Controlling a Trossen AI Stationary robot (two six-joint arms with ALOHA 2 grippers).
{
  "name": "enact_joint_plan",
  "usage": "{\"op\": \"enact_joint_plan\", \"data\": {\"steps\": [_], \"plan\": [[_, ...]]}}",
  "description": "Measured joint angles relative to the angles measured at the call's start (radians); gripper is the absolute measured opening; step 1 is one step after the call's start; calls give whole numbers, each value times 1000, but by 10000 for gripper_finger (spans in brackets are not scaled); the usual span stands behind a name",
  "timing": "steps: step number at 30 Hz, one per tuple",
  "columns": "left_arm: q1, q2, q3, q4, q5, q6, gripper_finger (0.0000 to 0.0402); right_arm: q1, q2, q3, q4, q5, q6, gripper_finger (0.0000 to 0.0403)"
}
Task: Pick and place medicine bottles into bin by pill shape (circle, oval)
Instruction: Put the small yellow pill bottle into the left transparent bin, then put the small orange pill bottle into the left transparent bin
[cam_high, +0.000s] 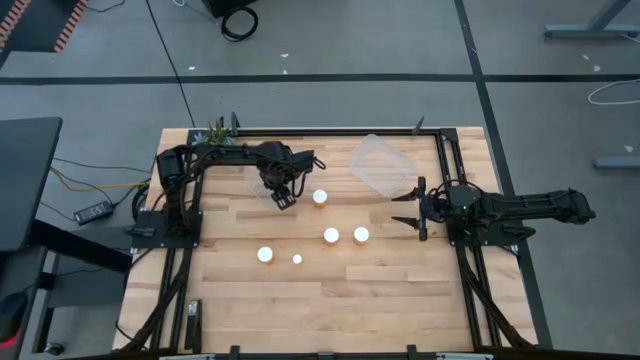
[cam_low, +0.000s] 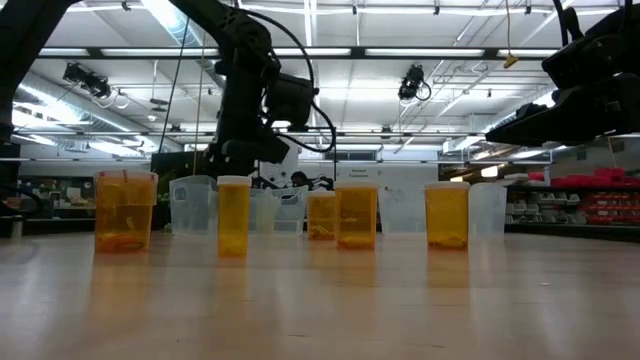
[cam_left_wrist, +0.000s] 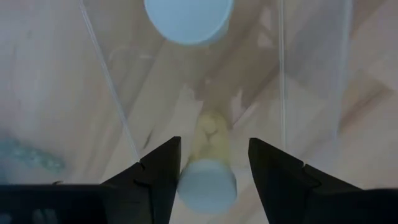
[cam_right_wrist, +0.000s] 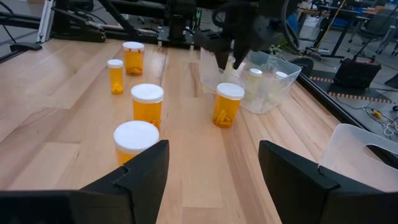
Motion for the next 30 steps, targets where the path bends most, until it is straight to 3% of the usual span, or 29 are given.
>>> {"op": "enact_joint_plan", "data": {"steps": [13, 21, 30], "plan": [[-30, 0, 165, -88, -1, 37, 200, 0, 0, 0, 0, 0, 0, 255], [-122, 0, 262, -89, 34, 34, 192, 0, 0, 0, 0, 0, 0, 255], [-255, 0, 269, -87, 76, -69, 190, 0, 0, 0, 0, 0, 0, 255]]}}
